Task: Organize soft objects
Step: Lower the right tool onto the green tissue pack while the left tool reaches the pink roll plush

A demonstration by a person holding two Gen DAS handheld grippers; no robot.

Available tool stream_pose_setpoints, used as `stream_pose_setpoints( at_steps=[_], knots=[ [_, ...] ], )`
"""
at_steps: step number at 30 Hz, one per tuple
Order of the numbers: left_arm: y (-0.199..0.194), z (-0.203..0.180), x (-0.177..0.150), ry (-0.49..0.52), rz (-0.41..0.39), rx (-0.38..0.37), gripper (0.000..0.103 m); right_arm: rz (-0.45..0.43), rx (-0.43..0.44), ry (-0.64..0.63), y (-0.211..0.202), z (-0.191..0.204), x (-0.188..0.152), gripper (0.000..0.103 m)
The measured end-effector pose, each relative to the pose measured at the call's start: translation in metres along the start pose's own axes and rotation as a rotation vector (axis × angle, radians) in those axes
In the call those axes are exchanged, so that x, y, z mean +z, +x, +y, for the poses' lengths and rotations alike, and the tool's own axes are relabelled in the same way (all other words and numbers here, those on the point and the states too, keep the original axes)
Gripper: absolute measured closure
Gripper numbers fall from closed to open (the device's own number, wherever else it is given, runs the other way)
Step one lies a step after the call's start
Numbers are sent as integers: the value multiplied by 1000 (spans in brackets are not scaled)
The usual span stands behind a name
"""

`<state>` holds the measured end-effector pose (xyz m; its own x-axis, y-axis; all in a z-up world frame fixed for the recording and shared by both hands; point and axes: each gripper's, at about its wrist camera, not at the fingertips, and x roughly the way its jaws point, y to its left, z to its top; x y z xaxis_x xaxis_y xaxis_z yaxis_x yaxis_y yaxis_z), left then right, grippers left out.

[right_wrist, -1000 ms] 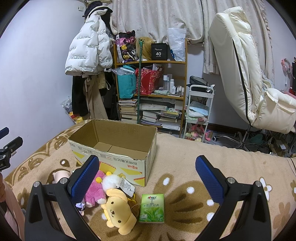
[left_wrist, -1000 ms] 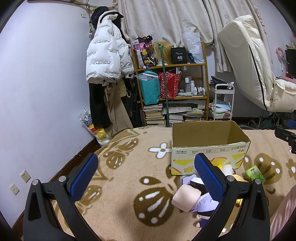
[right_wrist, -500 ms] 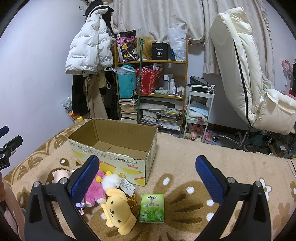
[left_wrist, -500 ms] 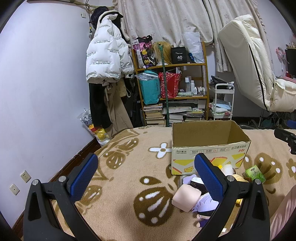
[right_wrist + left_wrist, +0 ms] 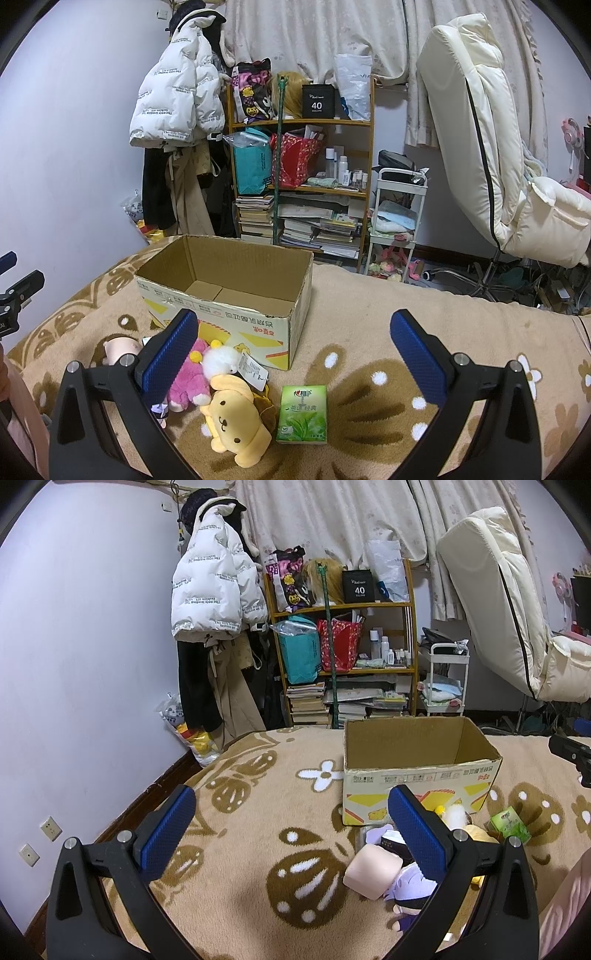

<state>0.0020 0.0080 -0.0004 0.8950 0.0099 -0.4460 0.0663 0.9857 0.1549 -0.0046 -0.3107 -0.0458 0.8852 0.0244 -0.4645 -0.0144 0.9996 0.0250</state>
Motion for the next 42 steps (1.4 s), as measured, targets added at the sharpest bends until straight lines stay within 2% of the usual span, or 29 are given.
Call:
stream_pose_setpoints(
  at_steps=[6, 7, 12, 15, 24, 30, 36, 42],
  knots=[
    [10, 0, -2, 4, 56, 10, 0, 25, 0, -4, 3, 0, -2, 0],
    [11, 1, -3, 3, 63, 8, 0, 31, -2, -3, 16, 5, -14, 0],
    [23, -2, -3, 4, 112, -4, 0, 67, -11, -10, 23, 3, -18, 0],
    [29, -6, -3, 10, 137, -5, 0, 100, -18, -8, 27, 4, -18, 0],
    [56, -19, -8, 26, 254, -72, 0, 251, -19, 60, 60, -10, -20, 0],
    [71, -30, -12, 47, 303, -58, 0, 301, -18, 49, 72, -8, -21, 0],
    [88, -36, -18, 66, 374, -83, 0, 418, -36, 29, 99, -5, -28, 0],
    [103, -44, -26, 86, 443, -111, 0, 570, -61, 70, 130, -15, -44, 0]
  ],
)
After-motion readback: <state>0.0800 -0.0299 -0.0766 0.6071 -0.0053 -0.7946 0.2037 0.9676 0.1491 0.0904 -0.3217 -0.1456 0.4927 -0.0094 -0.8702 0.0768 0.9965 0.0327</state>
